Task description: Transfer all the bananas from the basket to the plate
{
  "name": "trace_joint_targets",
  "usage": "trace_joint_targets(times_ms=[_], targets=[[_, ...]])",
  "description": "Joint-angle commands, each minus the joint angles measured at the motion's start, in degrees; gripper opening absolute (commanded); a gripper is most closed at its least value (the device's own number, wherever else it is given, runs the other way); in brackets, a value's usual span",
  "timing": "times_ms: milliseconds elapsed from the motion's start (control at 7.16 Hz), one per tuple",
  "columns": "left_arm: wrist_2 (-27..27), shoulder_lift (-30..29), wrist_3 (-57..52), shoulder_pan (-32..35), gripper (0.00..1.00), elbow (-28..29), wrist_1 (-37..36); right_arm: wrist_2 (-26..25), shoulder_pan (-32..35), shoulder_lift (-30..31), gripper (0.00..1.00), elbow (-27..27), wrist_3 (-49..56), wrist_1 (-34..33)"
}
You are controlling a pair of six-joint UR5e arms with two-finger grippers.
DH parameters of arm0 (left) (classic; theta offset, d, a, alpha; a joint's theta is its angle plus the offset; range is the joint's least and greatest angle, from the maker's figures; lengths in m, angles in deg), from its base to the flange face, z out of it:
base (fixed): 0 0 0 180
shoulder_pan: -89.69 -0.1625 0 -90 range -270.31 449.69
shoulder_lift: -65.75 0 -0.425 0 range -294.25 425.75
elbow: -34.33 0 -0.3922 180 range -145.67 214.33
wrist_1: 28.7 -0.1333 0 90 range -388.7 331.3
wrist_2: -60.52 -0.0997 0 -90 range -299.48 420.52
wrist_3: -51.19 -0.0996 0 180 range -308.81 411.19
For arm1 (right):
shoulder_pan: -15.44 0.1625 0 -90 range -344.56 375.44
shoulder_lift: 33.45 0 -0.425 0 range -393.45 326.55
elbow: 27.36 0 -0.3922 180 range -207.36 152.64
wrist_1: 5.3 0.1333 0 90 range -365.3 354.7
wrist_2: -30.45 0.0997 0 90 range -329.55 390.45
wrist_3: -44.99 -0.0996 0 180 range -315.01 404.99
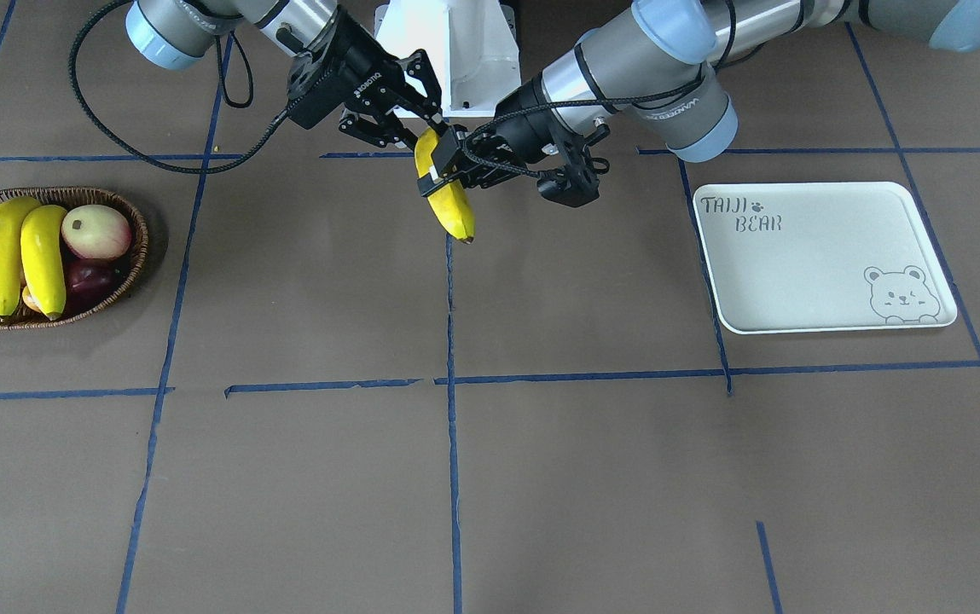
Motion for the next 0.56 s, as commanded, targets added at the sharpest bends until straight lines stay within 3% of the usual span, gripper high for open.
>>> trace_joint_targets(times_ms=[0, 279, 419], targets=[[0.0, 0.12, -0.24, 1.12, 0.0, 0.12, -0.13, -0.04, 0.01, -0.07, 1.0, -0.25, -0.65, -0.02], [0.53, 3.6, -0.5, 3.57, 0.0, 0.12, -1.62, 0.31, 0.62, -0.07, 1.0, -1.13, -0.66, -0.46], [3.92, 7.03, -4.33, 6.55, 0.0, 0.3, -5.2, 0.4, 0.89, 0.63, 1.0, -1.65, -0.83, -0.64]])
